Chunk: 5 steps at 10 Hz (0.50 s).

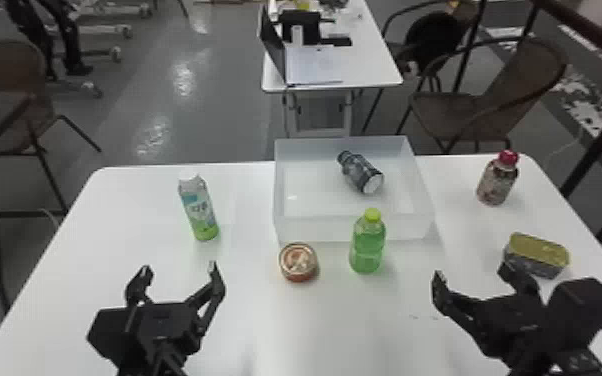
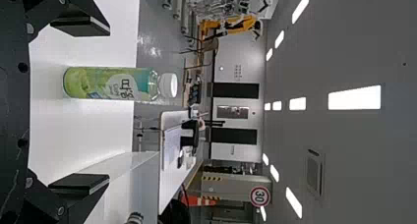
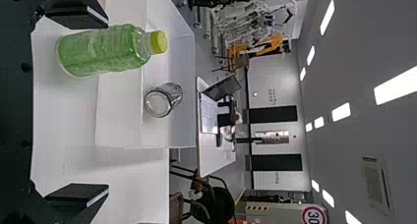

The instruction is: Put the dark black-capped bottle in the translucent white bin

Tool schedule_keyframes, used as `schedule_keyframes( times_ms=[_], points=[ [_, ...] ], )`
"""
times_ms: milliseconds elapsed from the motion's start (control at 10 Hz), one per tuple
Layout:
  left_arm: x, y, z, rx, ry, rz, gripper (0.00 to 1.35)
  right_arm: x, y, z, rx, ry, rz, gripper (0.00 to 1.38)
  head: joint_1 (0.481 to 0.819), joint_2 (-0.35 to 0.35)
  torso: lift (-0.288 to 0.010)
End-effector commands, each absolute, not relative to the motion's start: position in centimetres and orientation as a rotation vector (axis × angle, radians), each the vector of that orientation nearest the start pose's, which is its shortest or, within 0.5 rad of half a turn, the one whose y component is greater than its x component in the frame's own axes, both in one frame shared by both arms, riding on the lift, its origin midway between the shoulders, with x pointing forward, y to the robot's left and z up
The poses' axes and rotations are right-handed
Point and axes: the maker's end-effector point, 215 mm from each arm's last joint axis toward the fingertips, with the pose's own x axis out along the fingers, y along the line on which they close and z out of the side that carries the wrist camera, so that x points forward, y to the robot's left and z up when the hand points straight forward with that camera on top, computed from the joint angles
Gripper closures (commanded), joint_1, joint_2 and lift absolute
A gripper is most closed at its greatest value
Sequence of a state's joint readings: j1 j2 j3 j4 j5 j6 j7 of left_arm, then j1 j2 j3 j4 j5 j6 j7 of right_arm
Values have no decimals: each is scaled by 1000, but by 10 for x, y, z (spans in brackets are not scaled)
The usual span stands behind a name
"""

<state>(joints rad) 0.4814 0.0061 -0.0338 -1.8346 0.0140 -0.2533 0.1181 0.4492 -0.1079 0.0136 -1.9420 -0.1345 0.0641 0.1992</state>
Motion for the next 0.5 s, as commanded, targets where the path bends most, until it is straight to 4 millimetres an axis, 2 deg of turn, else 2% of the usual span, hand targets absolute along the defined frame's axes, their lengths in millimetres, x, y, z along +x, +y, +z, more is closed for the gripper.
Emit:
schedule_keyframes(
  times_ms=[0,400],
  points=[
    [438,236,-369,-26,-33,89,231,450,-191,-389,53,140,250,116,695,56,-66],
    [437,236,-370,-25,-32,88,231,449,-191,-388,54,136,250,117,695,57,-66]
  ],
)
